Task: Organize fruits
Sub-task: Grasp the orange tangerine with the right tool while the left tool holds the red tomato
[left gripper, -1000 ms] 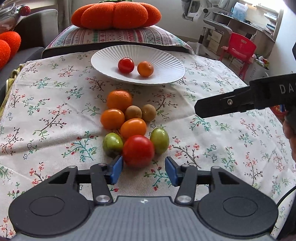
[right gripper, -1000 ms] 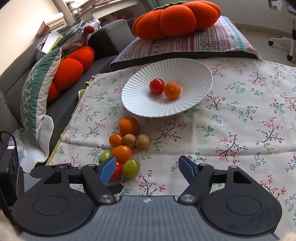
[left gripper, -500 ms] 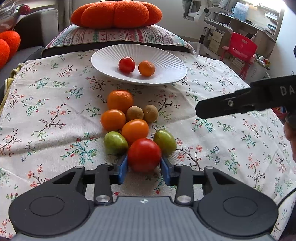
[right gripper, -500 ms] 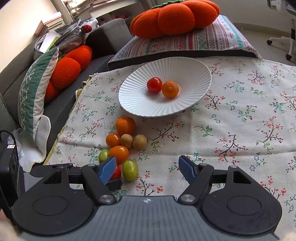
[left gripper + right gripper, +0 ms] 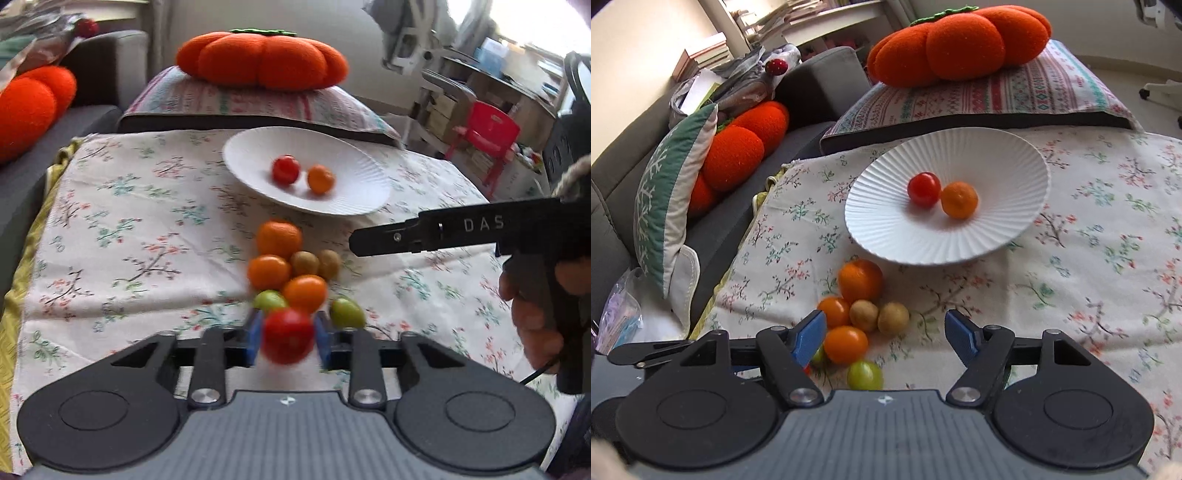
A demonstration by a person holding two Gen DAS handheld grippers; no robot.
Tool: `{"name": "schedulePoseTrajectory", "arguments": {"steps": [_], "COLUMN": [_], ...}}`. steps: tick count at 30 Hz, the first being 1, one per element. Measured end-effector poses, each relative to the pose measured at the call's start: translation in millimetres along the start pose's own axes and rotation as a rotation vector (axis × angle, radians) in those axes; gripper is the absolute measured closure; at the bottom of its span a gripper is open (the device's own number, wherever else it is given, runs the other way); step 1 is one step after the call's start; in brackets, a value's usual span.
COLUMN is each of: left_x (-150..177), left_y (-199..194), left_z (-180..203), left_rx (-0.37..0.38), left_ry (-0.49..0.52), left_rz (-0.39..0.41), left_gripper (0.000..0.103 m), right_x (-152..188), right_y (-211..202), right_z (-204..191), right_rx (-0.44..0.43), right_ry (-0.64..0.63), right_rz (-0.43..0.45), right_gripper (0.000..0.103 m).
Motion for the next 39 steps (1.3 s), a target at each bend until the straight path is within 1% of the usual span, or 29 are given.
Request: {"name": "schedulePoseTrajectory", "arguments": {"steps": [4,6,8,9,10,12,13,16,20,24,25,26,31,33,39], "left_x": [-1,2,7,9,12,17,18,20,26,29,30,29,23,21,20], "left_y": [1,5,10,10,10,8,6,7,13,13,13,13,10,9,3], "left_z": [-9,-10,-9,-9,-8,-6,-4,0,7,11,10,9,-2,-7,-9], "left_rx": [-0.004,0.013,0.028,0.027,0.029,0.041,0.046,0.057,0.06,0.048,0.049,0.049,0.0,0.002,-0.011], "left_ry": [-0.028,-0.031,-0.035,-0.032,-0.026,-0.014,-0.005,0.018,0.051,0.09,0.089,0.082,0.065,0.047,0.062], "left_rz": [-0.005,-0.025,-0.053,-0.066,-0.076,-0.093,-0.094,-0.087,-0.119,-0.11,-0.108,-0.109,-0.09,-0.088,-0.068], "left_gripper": [0.103,0.103,0.101,0.097,0.089,0.083,0.082,0.081,0.081,0.082,0.082,0.082,0.083,0.084,0.086], "right_x": [-3,-5,-7,-8,-8,-8,-8,-8,-5,-8,-9,-9,-10,-13,-12], "right_y": [15,21,26,28,30,32,33,42,58,66,67,69,64,58,50], "right_z": [-3,-6,-7,-7,-7,-7,-7,-8,-14,-11,-9,-7,-10,-12,-13], "right_rx": [-0.023,-0.008,-0.006,-0.008,-0.007,-0.005,-0.004,-0.006,-0.019,-0.011,-0.02,-0.03,-0.036,-0.052,-0.063], "right_ry": [0.013,-0.008,-0.013,-0.011,-0.011,-0.019,-0.022,-0.03,-0.054,-0.053,-0.04,-0.029,-0.039,-0.032,-0.003], "right_rz": [-0.003,-0.009,-0.005,-0.007,-0.011,-0.014,-0.015,-0.02,-0.048,-0.044,-0.041,-0.043,-0.04,-0.033,-0.049], "right_gripper": [0.035,0.036,0.036,0.036,0.036,0.036,0.036,0.037,0.049,0.056,0.062,0.066,0.067,0.067,0.067]}}
Point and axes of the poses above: each gripper's, at about its wrist camera, not at the fingertips, and y roughly the way its jaws point, z to its right, x to its underside, the point moved 6 cm from there along y, roughly the way its jaws point, and after that the axes turned 6 degrees about -x, right-handed, at the moved point
